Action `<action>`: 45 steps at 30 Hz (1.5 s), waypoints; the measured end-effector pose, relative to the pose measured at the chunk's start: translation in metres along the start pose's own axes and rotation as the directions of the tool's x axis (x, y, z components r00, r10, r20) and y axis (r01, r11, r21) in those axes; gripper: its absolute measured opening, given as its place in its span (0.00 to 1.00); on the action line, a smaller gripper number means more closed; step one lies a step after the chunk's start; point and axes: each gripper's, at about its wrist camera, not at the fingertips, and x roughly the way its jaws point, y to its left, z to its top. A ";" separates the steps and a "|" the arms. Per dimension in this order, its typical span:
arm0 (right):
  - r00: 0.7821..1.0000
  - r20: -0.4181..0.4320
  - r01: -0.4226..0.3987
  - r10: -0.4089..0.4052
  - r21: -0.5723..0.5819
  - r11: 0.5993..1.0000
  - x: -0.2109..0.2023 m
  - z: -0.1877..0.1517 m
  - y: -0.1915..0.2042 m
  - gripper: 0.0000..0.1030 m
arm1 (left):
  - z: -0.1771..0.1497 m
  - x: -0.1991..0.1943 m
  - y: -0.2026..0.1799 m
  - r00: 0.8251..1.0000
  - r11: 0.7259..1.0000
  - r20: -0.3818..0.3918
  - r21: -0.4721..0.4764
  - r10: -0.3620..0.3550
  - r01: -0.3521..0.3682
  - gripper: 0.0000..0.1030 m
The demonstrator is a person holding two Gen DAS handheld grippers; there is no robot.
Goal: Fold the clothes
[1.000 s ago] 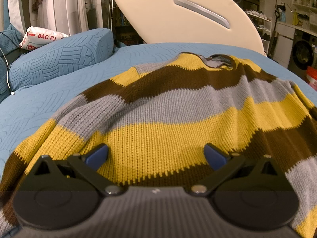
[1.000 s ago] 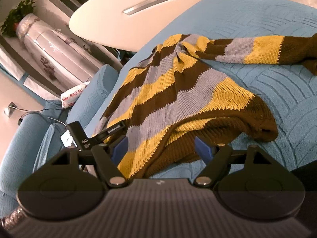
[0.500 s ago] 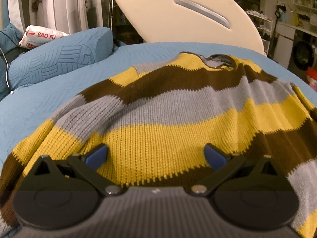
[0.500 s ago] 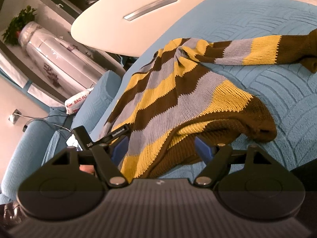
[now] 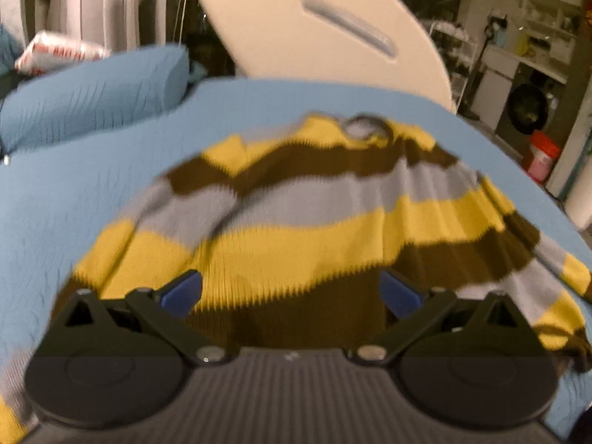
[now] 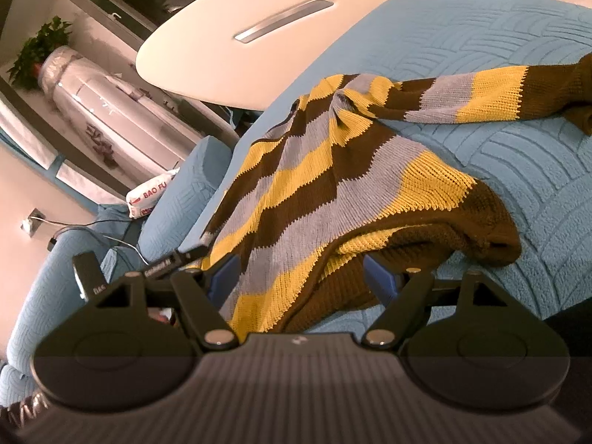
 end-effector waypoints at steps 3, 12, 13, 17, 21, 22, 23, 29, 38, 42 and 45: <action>1.000 -0.003 0.003 -0.003 -0.011 1.000 0.000 -0.001 0.002 0.75 | -0.013 0.016 -0.003 0.998 1.000 -0.063 0.006 0.018 -0.018 1.00; 1.000 -0.007 0.016 -0.016 0.000 1.000 0.000 0.001 -0.001 0.75 | -0.050 0.022 -0.006 0.995 0.996 0.091 0.086 0.028 -0.036 1.00; 1.000 -0.009 0.018 -0.018 0.000 1.000 0.001 0.001 -0.001 0.75 | -0.053 0.021 -0.007 0.994 0.995 0.108 0.092 0.028 -0.038 1.00; 1.000 -0.013 0.027 -0.027 0.003 1.000 0.003 0.000 -0.001 0.75 | -0.052 0.020 -0.011 0.992 0.995 0.121 0.093 0.031 -0.043 1.00; 1.000 -0.009 0.027 -0.027 0.012 1.000 0.002 0.001 -0.003 0.75 | -0.052 0.018 -0.012 0.992 0.996 0.124 0.087 0.024 -0.035 1.00; 1.000 -0.009 0.027 -0.027 0.014 1.000 0.003 0.001 -0.003 0.75 | -0.052 0.017 -0.011 0.992 0.996 0.121 0.086 0.021 -0.032 1.00; 1.000 -0.009 0.027 -0.027 0.016 0.999 0.003 0.001 -0.003 0.75 | -0.052 0.015 -0.011 0.993 0.996 0.115 0.085 0.021 -0.031 1.00; 1.000 -0.004 0.024 -0.023 0.032 0.999 0.001 0.000 -0.005 0.75 | -0.054 0.005 -0.007 0.995 0.997 0.095 0.067 0.031 -0.038 1.00; 1.000 0.017 0.013 -0.014 0.050 0.999 -0.003 0.000 -0.007 0.75 | -0.061 0.004 -0.009 0.993 0.994 0.098 0.087 0.059 -0.067 1.00; 1.000 0.020 0.014 -0.015 0.053 0.999 -0.001 0.002 -0.008 0.75 | -0.062 0.002 -0.009 0.994 0.994 0.094 0.088 0.063 -0.071 1.00; 1.000 0.020 0.017 -0.018 0.051 0.999 -0.001 0.002 -0.008 0.75 | -0.063 0.001 -0.010 0.994 0.993 0.090 0.088 0.064 -0.072 1.00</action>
